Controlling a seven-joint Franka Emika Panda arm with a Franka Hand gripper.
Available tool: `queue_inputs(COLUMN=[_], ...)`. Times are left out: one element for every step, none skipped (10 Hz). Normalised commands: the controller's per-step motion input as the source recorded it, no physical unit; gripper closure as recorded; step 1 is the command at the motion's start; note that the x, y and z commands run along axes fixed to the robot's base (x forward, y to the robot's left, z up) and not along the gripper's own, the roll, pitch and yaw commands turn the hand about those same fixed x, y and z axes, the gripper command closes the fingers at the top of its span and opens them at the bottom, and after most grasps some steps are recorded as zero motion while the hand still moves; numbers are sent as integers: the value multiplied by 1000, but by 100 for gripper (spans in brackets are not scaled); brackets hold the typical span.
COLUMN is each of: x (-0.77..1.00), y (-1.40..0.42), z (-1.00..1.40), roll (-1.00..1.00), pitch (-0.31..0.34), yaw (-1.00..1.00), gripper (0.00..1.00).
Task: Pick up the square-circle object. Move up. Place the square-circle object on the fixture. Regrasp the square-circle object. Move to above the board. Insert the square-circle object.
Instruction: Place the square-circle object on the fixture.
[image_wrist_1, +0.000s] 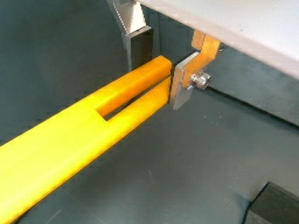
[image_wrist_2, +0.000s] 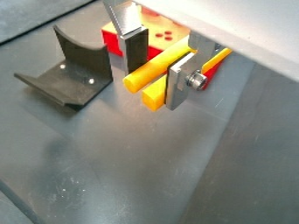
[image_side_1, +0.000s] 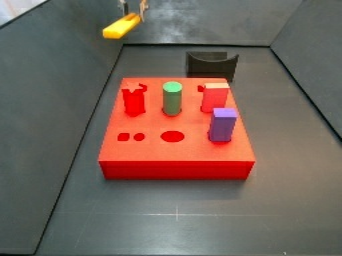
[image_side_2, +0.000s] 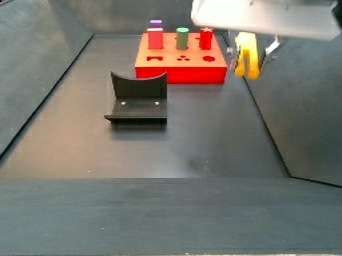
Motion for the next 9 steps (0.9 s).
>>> queue_inputs(x=[-26, -21, -13, -8, -3, 1000, 1000, 1000, 1000], y=[1, -2, -1, 3, 5, -322, -321, -289, -254], z=[755, 678, 520, 396, 265, 172, 138, 124, 106], roll=[147, 149, 127, 104, 85, -350, -344, -307, -251], pitch=[95, 98, 99, 99, 97, -113, -93, -53, 1], yaw=[32, 36, 34, 29, 25, 911, 842, 616, 353], gripper=[100, 100, 100, 100, 100, 100, 100, 100, 100])
